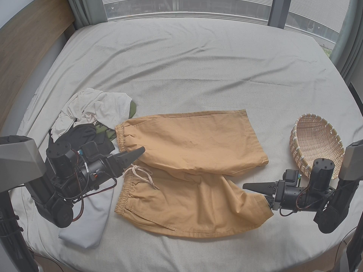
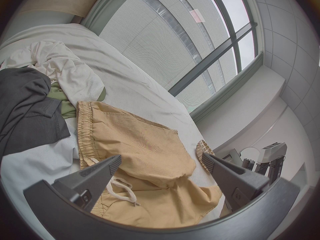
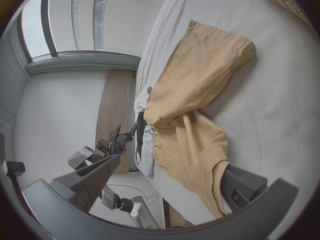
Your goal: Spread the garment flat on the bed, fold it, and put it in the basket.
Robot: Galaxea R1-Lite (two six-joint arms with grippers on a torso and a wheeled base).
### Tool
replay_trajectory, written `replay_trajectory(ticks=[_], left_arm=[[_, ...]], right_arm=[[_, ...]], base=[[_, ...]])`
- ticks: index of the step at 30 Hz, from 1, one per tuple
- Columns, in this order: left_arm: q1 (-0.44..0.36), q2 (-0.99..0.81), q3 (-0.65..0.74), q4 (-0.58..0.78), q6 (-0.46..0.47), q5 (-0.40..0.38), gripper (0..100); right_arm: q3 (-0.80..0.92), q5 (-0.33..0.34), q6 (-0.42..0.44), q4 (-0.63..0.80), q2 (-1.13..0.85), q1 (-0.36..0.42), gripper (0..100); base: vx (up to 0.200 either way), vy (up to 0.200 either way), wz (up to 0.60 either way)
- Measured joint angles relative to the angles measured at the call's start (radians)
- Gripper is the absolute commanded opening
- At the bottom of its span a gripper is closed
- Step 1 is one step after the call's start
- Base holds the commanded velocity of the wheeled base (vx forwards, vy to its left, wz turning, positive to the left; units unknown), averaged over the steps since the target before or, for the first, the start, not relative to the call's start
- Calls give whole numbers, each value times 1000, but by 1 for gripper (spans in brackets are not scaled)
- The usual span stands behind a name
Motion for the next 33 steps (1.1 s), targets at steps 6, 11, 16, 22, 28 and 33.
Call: replay_trajectory(ticks=[6,11,16,22,28,33], left_arm=[[-1,0,-1,0,0,0,100],[-2,0,-1,0,0,0,100],[-2,0,-1,0,0,0,100],[-2,0,0,0,0,0,100],[-2,0,1,0,0,0,100],[-2,0,2,0,0,0,100]], right_arm=[[-22,-6,0,-1,35,-3,100],[-41,-24,0,-1,69,-10,0],[-55,-37,-1,-1,88,-27,0],[-53,-38,-2,-1,58,-38,0],[-29,-34,-4,-1,-16,-14,0],[-6,-37,-25,-1,-50,51,0]], base=[[0,0,0],[0,0,0],[0,0,0],[0,0,0],[0,0,0],[0,0,0]])
